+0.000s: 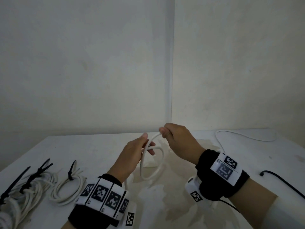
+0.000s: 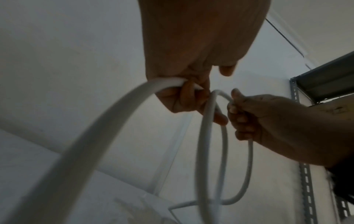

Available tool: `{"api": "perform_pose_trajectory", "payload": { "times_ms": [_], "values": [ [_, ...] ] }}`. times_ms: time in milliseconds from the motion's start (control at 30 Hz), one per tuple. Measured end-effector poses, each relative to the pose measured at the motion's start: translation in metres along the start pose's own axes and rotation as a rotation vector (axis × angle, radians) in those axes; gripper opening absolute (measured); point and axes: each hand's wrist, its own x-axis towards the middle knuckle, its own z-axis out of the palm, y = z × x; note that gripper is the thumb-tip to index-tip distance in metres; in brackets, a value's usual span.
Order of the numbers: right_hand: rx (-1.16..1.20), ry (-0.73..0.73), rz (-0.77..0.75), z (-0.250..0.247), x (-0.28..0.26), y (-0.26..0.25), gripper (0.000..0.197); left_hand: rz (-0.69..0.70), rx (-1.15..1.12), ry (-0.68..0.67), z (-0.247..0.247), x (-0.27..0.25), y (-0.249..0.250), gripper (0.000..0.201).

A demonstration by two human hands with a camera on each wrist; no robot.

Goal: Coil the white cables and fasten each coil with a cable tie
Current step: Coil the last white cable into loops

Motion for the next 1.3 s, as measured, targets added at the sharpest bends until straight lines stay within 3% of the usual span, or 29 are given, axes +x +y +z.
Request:
{"api": "perform_pose_trajectory", "payload": {
  "times_ms": [100, 200, 300, 433, 533, 733, 867, 933, 1133, 1300],
  "values": [
    [-0.034, 0.096, 0.083, -0.005, 0.002, 0.006, 0.034, 0.101, 0.035, -0.070, 0.005, -0.005, 0.004, 0.026],
    [-0.084, 0.149, 0.156, -0.014, 0.005, 0.015, 0.032, 0.145, 0.007, -0.059, 0.006, -0.006, 0.003, 0.005],
    [-0.202, 0.007, 0.152, -0.017, 0.003, 0.016, 0.027, 0.156, -0.001, -0.063, 0.007, -0.006, 0.001, 0.007],
    [-0.024, -0.188, -0.091, -0.012, -0.012, -0.005, 0.033, 0.205, 0.085, -0.070, 0.011, -0.003, 0.004, 0.012],
    [0.021, -0.211, -0.025, -0.012, -0.013, -0.006, 0.019, 0.186, 0.045, -0.070, 0.011, -0.005, 0.010, 0.015],
    [0.163, -0.327, 0.062, -0.010, -0.014, 0.006, 0.042, 0.168, -0.022, -0.062, 0.007, -0.006, 0.014, 0.016],
    [0.202, -0.205, 0.104, -0.011, -0.011, 0.008, 0.039, 0.188, 0.007, -0.031, 0.005, -0.002, 0.011, 0.006],
    [0.236, -0.162, 0.116, -0.013, -0.011, 0.011, 0.036, 0.209, 0.077, -0.030, 0.003, 0.000, 0.007, 0.014],
    [0.305, -0.260, 0.137, -0.009, -0.018, 0.009, 0.027, 0.240, 0.155, 0.011, 0.005, 0.002, 0.000, 0.021],
    [0.279, -0.055, 0.134, -0.014, -0.014, 0.011, 0.031, 0.251, 0.211, -0.036, 0.005, 0.001, 0.004, 0.012]
  ]
}}
